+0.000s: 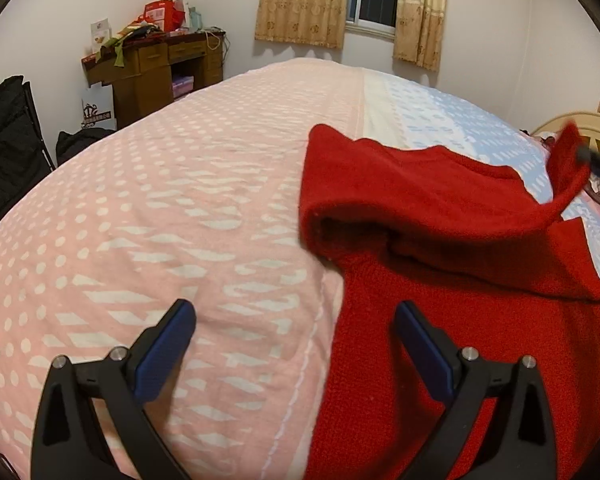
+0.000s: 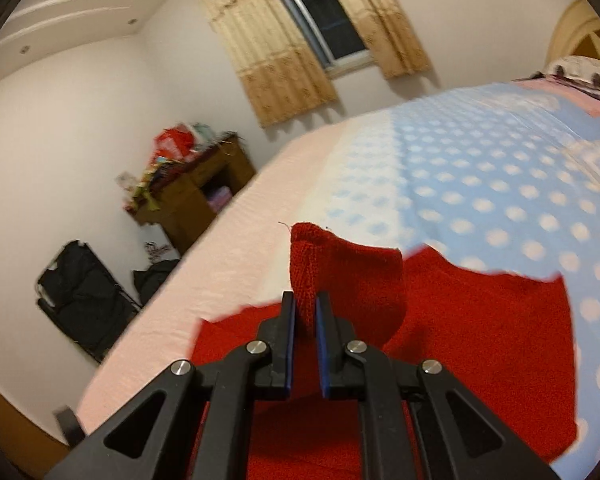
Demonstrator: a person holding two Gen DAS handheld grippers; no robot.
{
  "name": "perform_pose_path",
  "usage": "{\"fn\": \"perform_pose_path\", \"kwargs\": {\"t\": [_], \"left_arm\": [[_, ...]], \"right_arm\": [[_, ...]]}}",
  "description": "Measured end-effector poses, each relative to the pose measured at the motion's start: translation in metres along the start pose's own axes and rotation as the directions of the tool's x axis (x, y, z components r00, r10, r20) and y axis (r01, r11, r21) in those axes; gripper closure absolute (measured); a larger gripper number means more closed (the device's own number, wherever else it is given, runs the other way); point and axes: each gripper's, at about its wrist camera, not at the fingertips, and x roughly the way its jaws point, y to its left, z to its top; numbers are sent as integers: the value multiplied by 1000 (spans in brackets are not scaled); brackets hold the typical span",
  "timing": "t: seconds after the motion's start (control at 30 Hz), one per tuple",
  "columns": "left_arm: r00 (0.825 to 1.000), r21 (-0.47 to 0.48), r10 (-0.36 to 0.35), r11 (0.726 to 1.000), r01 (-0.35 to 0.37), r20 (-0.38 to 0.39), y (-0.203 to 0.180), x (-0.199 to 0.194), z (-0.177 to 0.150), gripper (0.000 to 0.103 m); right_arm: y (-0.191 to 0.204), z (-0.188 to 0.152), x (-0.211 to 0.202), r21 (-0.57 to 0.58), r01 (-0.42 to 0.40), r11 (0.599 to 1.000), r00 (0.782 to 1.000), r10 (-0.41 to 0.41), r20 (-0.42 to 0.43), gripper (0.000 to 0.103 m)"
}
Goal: Fold small clothes
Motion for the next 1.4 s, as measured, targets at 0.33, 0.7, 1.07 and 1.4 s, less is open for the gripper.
{"fn": "perform_pose_path", "kwargs": {"t": [0.33, 0.7, 1.07, 1.4], "left_arm": [[1000, 3, 7, 1000, -7, -2, -1, 0, 0, 1], [1000, -2, 2, 1000, -2, -1, 0, 0, 0, 1], [1000, -2, 4, 1000, -4, -2, 0, 0, 0, 1], [1000, -1, 5, 1000, -5, -2, 0, 0, 0, 1]], "right_arm": [[-42, -29, -5, 22, 82, 996, 996, -81, -32, 94], [-75, -63, -20, 160, 146, 976, 967, -107, -230, 93], [-70, -44, -50, 134, 124, 983, 976, -97, -194, 93], [-79, -56, -65, 134, 216, 967, 962, -187, -196, 92]]}}
